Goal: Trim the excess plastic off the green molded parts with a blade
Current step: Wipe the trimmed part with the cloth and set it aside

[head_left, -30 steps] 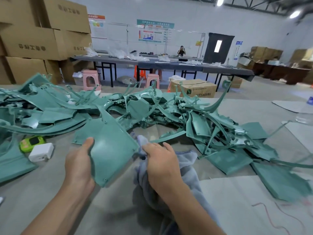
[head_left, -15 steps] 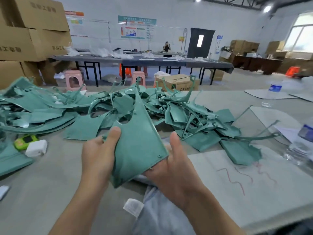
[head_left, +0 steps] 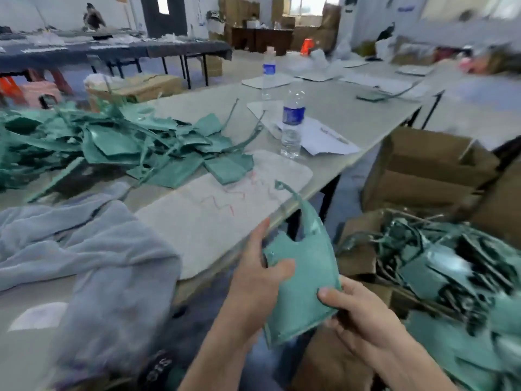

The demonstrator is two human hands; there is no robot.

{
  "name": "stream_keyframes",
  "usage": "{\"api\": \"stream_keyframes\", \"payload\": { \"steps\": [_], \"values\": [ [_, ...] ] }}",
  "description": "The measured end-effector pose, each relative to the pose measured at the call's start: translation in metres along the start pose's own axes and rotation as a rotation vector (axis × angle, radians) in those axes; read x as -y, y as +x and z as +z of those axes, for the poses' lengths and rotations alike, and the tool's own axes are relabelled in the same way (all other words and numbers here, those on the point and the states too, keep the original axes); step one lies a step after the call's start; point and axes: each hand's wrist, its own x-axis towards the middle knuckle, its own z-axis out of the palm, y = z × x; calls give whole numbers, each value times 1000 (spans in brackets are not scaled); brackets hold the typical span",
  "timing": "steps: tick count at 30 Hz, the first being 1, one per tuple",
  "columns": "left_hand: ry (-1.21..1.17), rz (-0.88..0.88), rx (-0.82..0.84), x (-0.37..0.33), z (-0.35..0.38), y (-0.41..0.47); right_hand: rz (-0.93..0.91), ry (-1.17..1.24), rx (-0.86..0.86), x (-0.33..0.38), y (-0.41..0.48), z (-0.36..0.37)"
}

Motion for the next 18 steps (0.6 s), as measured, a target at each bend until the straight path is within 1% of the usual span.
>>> {"api": "stream_keyframes", "payload": {
  "steps": [2,4,5,6,8,9,10,12,14,16,17,18],
  "values": [
    [-27,-162,215,31,47,7,17,114,-201,-11,-23,-50],
    [-10,-314,481,63,92,7,34,259,-388,-25,-49,-94],
    [8,-370,572,80,112,6,45,335,-484,-33,-62,-114],
    [33,-418,600,96,133,4,58,407,-581,-42,-76,-132],
    [93,-516,525,128,170,-1,84,515,-779,-60,-98,-164],
    [99,-558,522,141,188,-5,91,564,-856,-67,-108,-179],
    [94,-595,569,152,204,-9,93,609,-910,-72,-116,-192],
    [77,-644,685,162,230,-13,69,665,-977,-72,-127,-216],
    [111,-650,727,163,248,-11,-22,700,-1033,-67,-133,-239],
    [204,-590,783,157,256,-6,-122,757,-1074,-63,-137,-261],
    [262,-560,793,153,257,-3,-131,786,-1092,-65,-137,-270],
    [322,-540,786,150,254,0,-81,790,-1113,-70,-133,-276]
  ]
}}
